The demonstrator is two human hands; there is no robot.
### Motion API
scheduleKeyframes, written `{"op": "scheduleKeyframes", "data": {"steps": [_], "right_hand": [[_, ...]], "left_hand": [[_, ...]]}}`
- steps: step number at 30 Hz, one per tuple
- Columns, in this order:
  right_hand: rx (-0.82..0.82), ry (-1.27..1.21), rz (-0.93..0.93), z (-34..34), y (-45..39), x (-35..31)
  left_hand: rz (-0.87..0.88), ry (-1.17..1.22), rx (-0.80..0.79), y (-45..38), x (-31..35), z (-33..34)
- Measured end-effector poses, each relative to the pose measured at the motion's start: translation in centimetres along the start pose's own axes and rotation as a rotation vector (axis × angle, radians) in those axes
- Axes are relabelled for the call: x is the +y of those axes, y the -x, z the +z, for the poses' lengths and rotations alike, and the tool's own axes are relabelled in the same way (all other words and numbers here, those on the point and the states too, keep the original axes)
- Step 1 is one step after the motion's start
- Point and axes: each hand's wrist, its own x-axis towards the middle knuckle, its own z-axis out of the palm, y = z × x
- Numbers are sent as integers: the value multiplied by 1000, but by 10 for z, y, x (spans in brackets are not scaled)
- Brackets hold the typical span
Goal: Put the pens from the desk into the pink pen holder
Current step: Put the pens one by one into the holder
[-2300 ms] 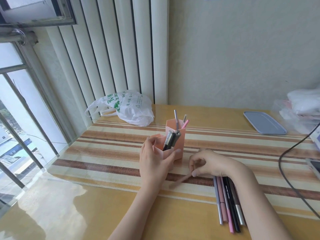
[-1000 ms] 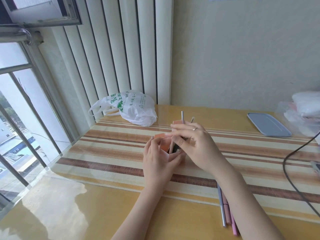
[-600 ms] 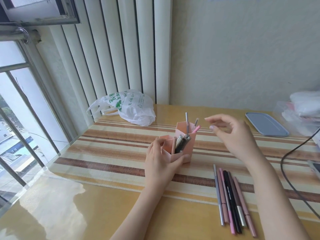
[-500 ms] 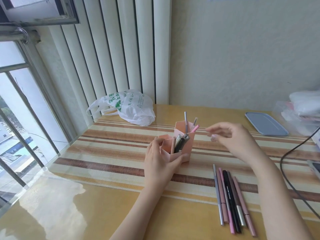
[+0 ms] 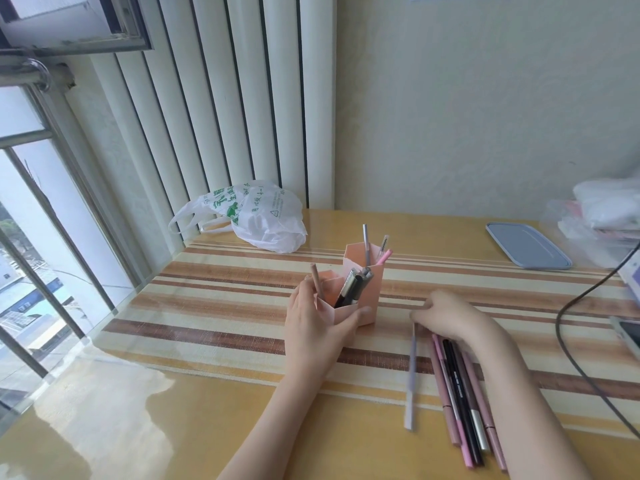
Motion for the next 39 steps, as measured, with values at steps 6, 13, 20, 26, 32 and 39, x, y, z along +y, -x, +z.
{"op": "scheduleKeyframes", "data": {"steps": [6,13,20,26,32,39], "right_hand": [[404,-664,-304,-29,26,-20],[934,-1211,-792,-66,71,-30],[1010,-993,-834,-56,72,-40],[934,-692,-802,-35,52,-45],[1056,-954,-850,-35,54,-47],[1049,-854,-846,-26,43,-46]], "left_hand": [[32,16,26,0,-1,0],[69,12,62,0,1,-2],[124,-5,60,1,7,-4],[156,-20,49,2,10,-4],[131,-8,48,1,11,-5],[129,-13,47,0,9,-5]]}}
